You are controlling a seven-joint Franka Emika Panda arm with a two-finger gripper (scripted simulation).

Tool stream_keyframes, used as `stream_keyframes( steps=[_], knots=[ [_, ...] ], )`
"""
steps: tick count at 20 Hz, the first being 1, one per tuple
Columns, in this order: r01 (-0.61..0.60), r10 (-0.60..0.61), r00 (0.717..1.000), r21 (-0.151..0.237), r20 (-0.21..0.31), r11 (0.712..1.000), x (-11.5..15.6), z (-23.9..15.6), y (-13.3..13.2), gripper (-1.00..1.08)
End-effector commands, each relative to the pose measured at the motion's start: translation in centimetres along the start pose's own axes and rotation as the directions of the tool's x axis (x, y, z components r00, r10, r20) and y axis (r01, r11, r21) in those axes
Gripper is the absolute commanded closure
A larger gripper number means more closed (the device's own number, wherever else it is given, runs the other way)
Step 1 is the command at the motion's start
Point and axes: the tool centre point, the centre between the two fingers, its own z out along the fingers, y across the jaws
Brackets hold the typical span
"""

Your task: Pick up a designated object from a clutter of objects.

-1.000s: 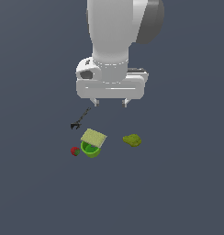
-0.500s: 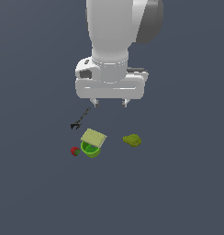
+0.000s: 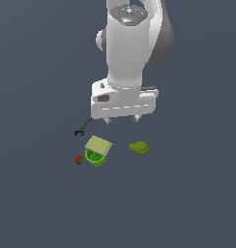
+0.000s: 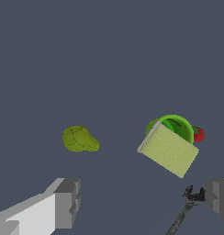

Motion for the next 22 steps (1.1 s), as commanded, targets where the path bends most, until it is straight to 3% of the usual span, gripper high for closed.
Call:
stream_keyframes(
  steps=[1,6,12,18,22],
  knots=[
    [0.069,-0.069,0.998,-0.002,0.004,0.998,0.2,1.9,-0.9,-0.92],
    [0.244,-0.244,0.970,-0.001,0.011,0.970,0.4,6.6,-3.4,-0.92],
    [0.441,-0.441,0.897,0.010,0.015,0.897,-0.1,12.0,-6.5,-0.92],
    [0.563,-0.564,0.826,0.023,0.012,0.826,-0.8,15.6,-8.7,-0.92],
    [0.608,-0.608,0.794,0.028,0.009,0.793,-1.2,16.9,-9.6,-0.92]
  ],
)
